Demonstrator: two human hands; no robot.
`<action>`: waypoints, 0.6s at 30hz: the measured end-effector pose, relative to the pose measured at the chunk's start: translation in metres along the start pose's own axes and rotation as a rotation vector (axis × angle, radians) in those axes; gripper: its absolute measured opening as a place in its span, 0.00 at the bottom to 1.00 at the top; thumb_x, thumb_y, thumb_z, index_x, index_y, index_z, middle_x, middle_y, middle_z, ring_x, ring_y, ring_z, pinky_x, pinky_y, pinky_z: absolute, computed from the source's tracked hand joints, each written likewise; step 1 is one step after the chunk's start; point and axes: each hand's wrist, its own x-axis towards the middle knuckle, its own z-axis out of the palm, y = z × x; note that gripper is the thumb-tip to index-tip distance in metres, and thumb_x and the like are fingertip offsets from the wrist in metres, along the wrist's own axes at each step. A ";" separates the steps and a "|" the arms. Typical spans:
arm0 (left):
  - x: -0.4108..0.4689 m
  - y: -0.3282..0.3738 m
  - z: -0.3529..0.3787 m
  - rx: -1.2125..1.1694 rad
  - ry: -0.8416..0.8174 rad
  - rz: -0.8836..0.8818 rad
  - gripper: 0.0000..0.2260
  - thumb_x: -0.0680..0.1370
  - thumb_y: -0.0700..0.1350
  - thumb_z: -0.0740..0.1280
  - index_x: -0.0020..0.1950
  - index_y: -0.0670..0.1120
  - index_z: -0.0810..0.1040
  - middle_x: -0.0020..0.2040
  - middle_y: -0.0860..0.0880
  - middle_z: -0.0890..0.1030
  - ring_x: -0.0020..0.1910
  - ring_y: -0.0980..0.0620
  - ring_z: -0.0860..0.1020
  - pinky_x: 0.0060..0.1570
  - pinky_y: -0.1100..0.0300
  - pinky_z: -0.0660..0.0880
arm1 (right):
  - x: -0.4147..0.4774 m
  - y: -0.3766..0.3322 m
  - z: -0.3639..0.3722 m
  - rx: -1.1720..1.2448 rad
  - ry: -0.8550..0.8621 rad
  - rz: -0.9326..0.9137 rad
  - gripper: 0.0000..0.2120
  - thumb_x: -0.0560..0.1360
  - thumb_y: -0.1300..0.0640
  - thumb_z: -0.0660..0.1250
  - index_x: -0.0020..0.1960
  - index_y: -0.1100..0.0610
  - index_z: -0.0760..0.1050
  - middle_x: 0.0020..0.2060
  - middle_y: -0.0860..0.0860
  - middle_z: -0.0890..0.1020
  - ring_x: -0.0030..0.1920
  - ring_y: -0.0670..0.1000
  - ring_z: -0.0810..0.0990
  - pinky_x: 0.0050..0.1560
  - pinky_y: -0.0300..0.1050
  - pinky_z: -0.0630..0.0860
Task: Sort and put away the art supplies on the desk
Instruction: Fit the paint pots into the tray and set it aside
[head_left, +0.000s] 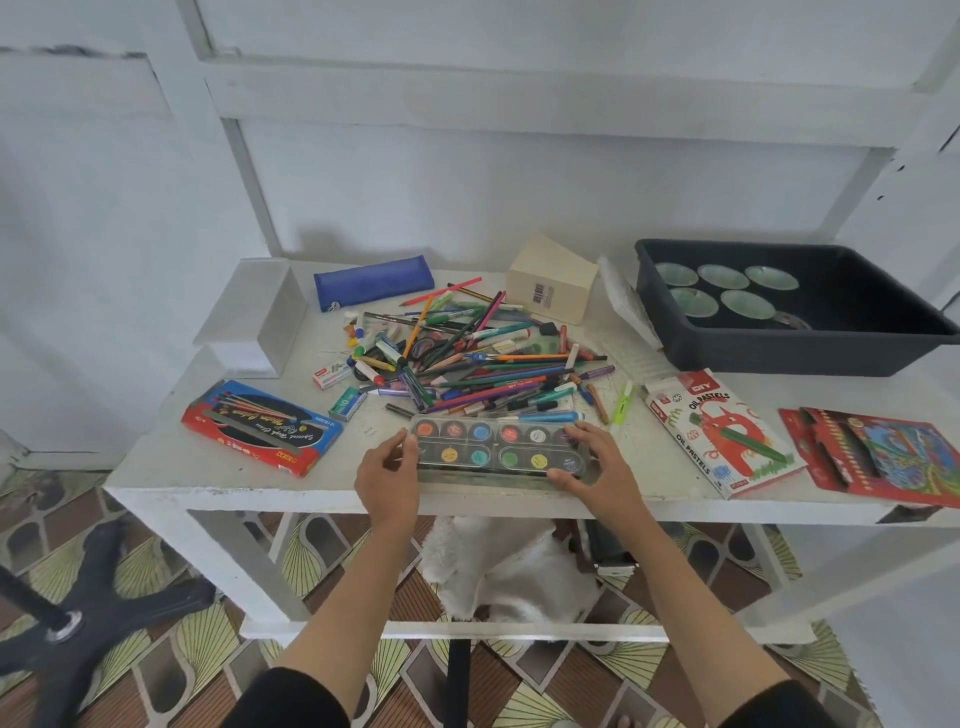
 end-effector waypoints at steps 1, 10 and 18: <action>0.001 0.000 -0.001 0.002 -0.002 -0.030 0.15 0.79 0.49 0.66 0.63 0.43 0.78 0.55 0.47 0.79 0.49 0.54 0.74 0.54 0.59 0.72 | 0.000 -0.003 -0.001 -0.057 -0.008 -0.015 0.29 0.65 0.49 0.77 0.63 0.51 0.70 0.62 0.44 0.68 0.61 0.41 0.69 0.61 0.33 0.69; 0.009 0.002 0.002 0.021 -0.073 -0.191 0.11 0.81 0.47 0.61 0.57 0.42 0.75 0.57 0.43 0.75 0.52 0.48 0.74 0.50 0.56 0.70 | 0.005 -0.034 0.022 -0.717 -0.221 -0.128 0.42 0.63 0.35 0.71 0.71 0.47 0.58 0.65 0.48 0.65 0.65 0.52 0.64 0.61 0.52 0.67; 0.003 0.026 -0.016 -0.444 -0.071 -0.183 0.13 0.79 0.45 0.65 0.62 0.49 0.69 0.62 0.42 0.74 0.56 0.46 0.78 0.45 0.60 0.77 | -0.013 -0.048 0.056 -0.303 0.073 -0.125 0.40 0.55 0.42 0.79 0.63 0.52 0.69 0.55 0.49 0.71 0.55 0.49 0.67 0.50 0.48 0.73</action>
